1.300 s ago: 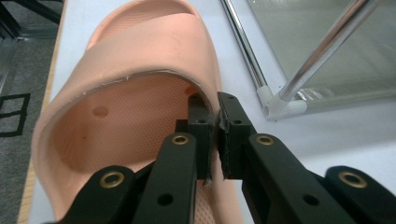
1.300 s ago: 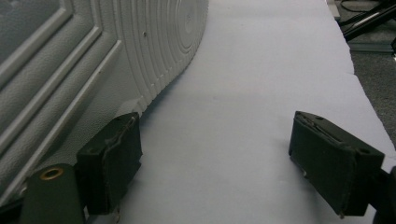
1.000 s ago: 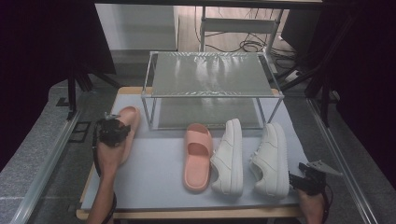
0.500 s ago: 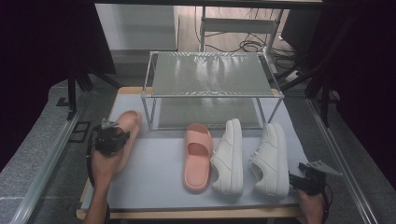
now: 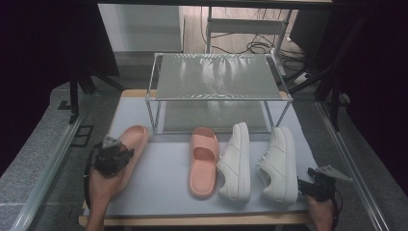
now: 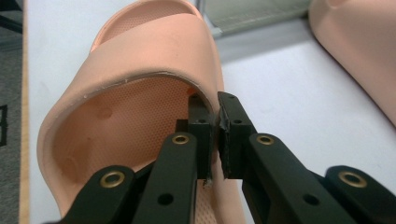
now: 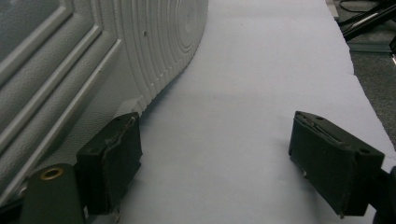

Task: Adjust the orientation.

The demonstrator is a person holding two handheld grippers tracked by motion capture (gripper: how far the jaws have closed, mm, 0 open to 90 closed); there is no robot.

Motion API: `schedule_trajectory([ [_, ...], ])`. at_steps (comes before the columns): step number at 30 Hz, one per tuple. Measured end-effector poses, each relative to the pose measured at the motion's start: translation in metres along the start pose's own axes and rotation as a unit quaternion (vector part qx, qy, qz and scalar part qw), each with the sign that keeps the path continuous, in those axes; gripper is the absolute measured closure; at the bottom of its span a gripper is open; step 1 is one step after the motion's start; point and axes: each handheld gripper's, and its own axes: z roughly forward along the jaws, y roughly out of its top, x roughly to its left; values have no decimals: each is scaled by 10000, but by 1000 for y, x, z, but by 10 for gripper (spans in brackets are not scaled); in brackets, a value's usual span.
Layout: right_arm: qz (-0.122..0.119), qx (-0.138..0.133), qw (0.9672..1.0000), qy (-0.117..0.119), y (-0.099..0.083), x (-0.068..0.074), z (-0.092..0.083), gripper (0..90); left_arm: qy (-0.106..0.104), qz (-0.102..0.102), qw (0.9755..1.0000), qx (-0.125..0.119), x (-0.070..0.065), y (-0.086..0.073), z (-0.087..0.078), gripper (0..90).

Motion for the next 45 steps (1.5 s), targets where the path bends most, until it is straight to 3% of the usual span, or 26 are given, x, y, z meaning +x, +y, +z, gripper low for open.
schedule_trajectory([
  [10, -9, 1, 10000, -8, 0, 0, 0, 175, -256, 174, 9995, -56, -21, -3, -8, 849],
  [14, -3, -11, 10000, -2, 0, 0, 0, 175, -498, 204, 9985, -92, -31, 0, 1, 850],
  [22, 0, -1, 10000, 3, 0, 0, 0, 174, -632, 280, 9975, -108, -48, 8, 19, 850],
  [30, 9, -4, 10000, 15, 0, 0, 0, 175, -669, 355, 9968, -237, -64, 24, 35, 846],
  [45, 5, -15, 10000, 16, 0, -1, 0, 175, -583, 388, 9973, -198, -73, 44, 67, 848],
])
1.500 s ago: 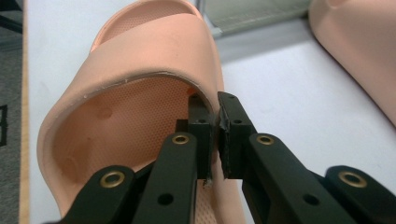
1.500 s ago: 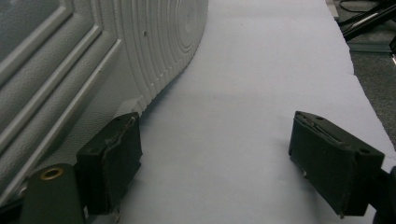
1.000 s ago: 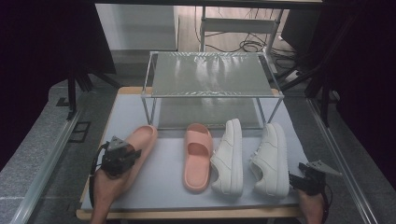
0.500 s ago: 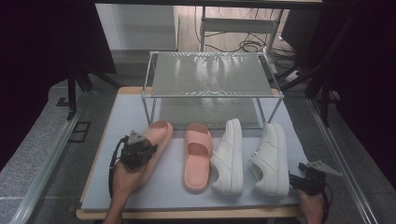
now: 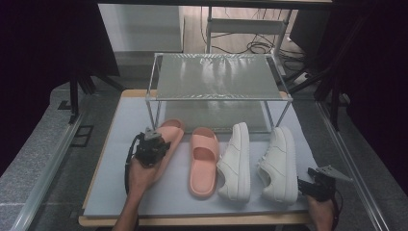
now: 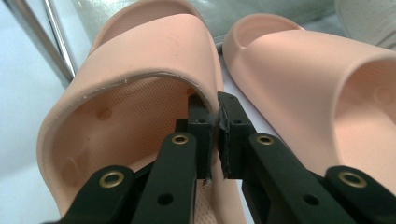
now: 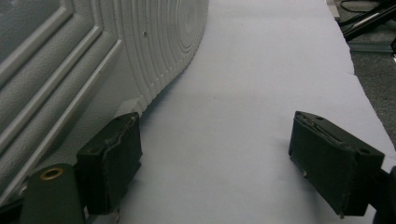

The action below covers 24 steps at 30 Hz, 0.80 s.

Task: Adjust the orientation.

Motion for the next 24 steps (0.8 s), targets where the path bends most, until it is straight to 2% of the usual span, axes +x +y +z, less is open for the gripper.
schedule_trajectory([
  [8, -11, 7, 10000, 3, 0, 0, 0, 175, 88, 81, 9999, -68, -1, 9, 17, 850],
  [12, -11, 6, 10000, 1, 0, 0, 0, 175, 88, -26, 9998, -154, 0, 13, 24, 850],
  [16, -6, -4, 10000, 1, 0, 0, 0, 174, 245, -108, 9993, -250, 1, 19, 34, 849],
  [18, -6, -4, 10000, 3, 0, 0, 0, 175, 266, -144, 9992, -265, 1, 21, 36, 850],
  [20, 8, -16, 10000, 13, 0, 0, 0, 174, 301, -265, 9987, -327, 1, 26, 42, 849],
  [24, 15, -14, 10000, 15, 0, 0, 0, 175, 355, -326, 9981, -389, -1, 33, 49, 849],
])
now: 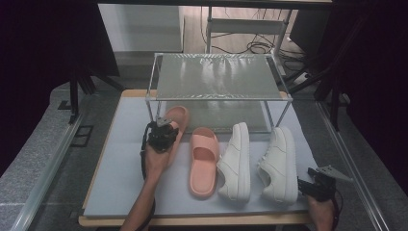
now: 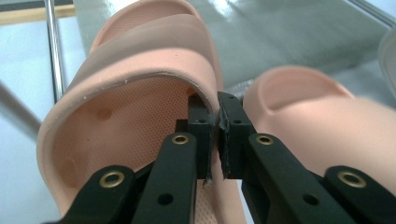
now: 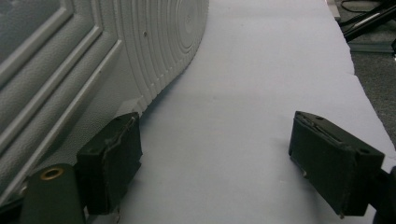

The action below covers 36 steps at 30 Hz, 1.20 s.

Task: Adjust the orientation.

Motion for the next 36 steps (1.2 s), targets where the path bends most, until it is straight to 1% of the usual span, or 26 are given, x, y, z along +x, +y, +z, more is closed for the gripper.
schedule_trajectory([
  [1, 10, -11, 10000, 7, 0, 0, 0, 175, 55, -5, 10000, -14, -2, 4, 5, 849],
  [2, 10, -11, 10000, 7, 0, 0, 0, 175, 55, -5, 10000, -14, -2, 4, 5, 849],
  [3, 14, -18, 10000, 18, 0, 0, 0, 175, 133, -12, 9999, -44, -4, 8, 11, 849],
  [4, 14, -18, 10000, 18, 0, 0, 0, 175, 133, -12, 9999, -44, -4, 8, 11, 849],
  [5, 21, -21, 10000, 26, 0, -1, 0, 175, 188, -53, 9998, -68, -4, 9, 15, 849],
  [8, 17, -22, 10000, 27, 0, -1, 0, 175, 245, -136, 9996, -87, -4, 10, 23, 849],
  [9, 11, -20, 10000, 23, 0, -1, 0, 174, 311, -148, 9994, -88, -5, 12, 26, 849],
  [12, 2, -13, 10000, 15, 0, 0, 0, 174, 459, -124, 9988, -92, -8, 15, 32, 849],
  [13, 3, -17, 10000, 23, 0, 0, 0, 174, 508, -114, 9986, -54, -10, 16, 37, 849],
  [15, 6, -21, 10000, 28, 0, -1, 0, 175, 530, -91, 9986, 23, -11, 17, 42, 847],
  [16, 6, -21, 10000, 28, 0, -1, 0, 175, 530, -91, 9986, 23, -11, 17, 42, 843],
  [17, 10, -24, 10000, 35, 0, -1, 0, 175, 493, -137, 9987, 58, -12, 17, 45, 836],
  [18, 10, -24, 10000, 35, 0, -1, 0, 175, 493, -137, 9987, 58, -12, 17, 45, 829],
  [19, 14, -27, 10000, 38, 0, -1, 0, 175, 447, -139, 9989, 61, -12, 16, 45, 829],
  [20, 10, -27, 10000, 38, 0, -1, 0, 175, 344, -206, 9992, 28, -10, 15, 43, 788],
  [22, 4, -24, 10000, 33, 0, -1, 0, 174, 316, -231, 9992, 2, -9, 15, 41, 769],
  [25, -1, -18, 10000, 28, 0, 0, 0, 175, 191, -327, 9993, -40, -6, 14, 34, 753],
  [26, -1, -18, 10000, 25, 0, 0, 0, 174, 153, -304, 9994, -66, -5, 13, 27, 748],
  [27, -16, -16, 10000, 21, 0, 0, 0, 175, 113, -284, 9995, -89, -4, 13, 23, 746],
  [28, -16, -16, 10000, 21, 0, 0, 0, 175, 113, -284, 9995, -89, -4, 13, 23, 746],
  [29, -30, -4, 10000, 5, 0, 0, 0, 174, 62, -255, 9996, -129, -2, 11, 15, 747],
  [30, -30, -4, 10000, 5, 0, 0, 0, 174, 62, -255, 9996, -129, -2, 11, 15, 751],
  [31, -36, 6, 10000, 6, 0, 0, 0, 174, 9, -251, 9996, -162, -1, 10, 9, 751],
  [34, -38, 4, 10000, -4, 0, 0, 0, 174, -24, -187, 9997, -179, 1, 5, -3, 768],
  [35, -42, 5, 10000, -8, 0, 0, 0, 175, -41, -149, 9997, -173, 3, 1, -11, 777],
  [36, -42, 5, 10000, -8, 0, 0, 0, 175, -41, -149, 9997, -173, 3, 1, -11, 783],
])
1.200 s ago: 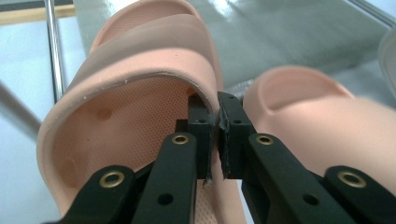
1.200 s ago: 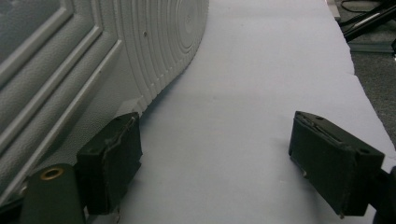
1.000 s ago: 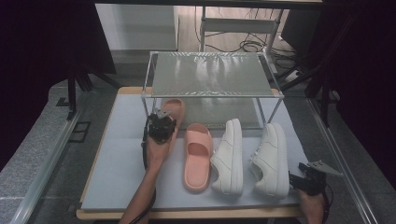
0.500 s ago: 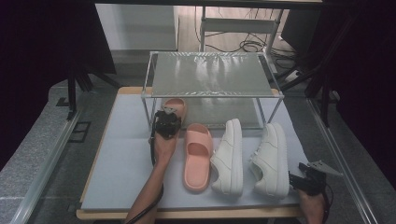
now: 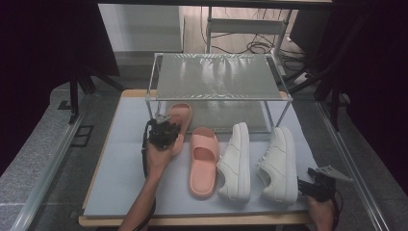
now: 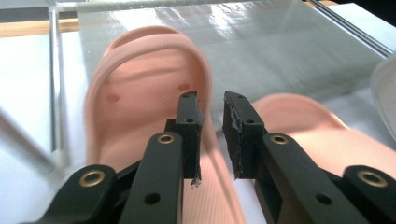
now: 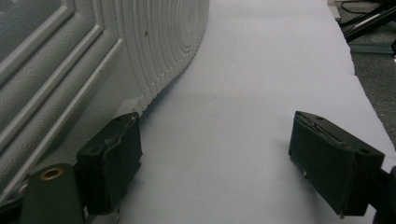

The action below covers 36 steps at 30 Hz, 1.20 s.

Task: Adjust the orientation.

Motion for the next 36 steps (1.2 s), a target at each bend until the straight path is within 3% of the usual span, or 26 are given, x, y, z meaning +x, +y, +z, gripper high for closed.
schedule_trajectory([
  [8, 1, 6, 10000, -2, 0, 0, 0, 175, -26, 118, 9998, 165, 9, -23, -26, 885],
  [9, -4, 13, 10000, -4, 0, 0, 0, 175, -15, 210, 9996, 198, 9, -29, -33, 894],
  [19, -10, 13, 10000, -18, 0, 1, 0, 175, -161, 392, 9985, 336, 1, -58, -59, 898],
  [25, 0, 14, 10000, -16, 0, 1, 0, 176, -92, 389, 9983, 433, 0, -70, -59, 897],
  [30, -9, 15, 10000, -20, 0, 1, 0, 176, 101, 596, 9965, 578, -4, -75, -52, 897],
  [36, 9, 4, 10000, -9, 0, 0, 0, 176, 4, 621, 9962, 611, -10, -71, -37, 897],
])
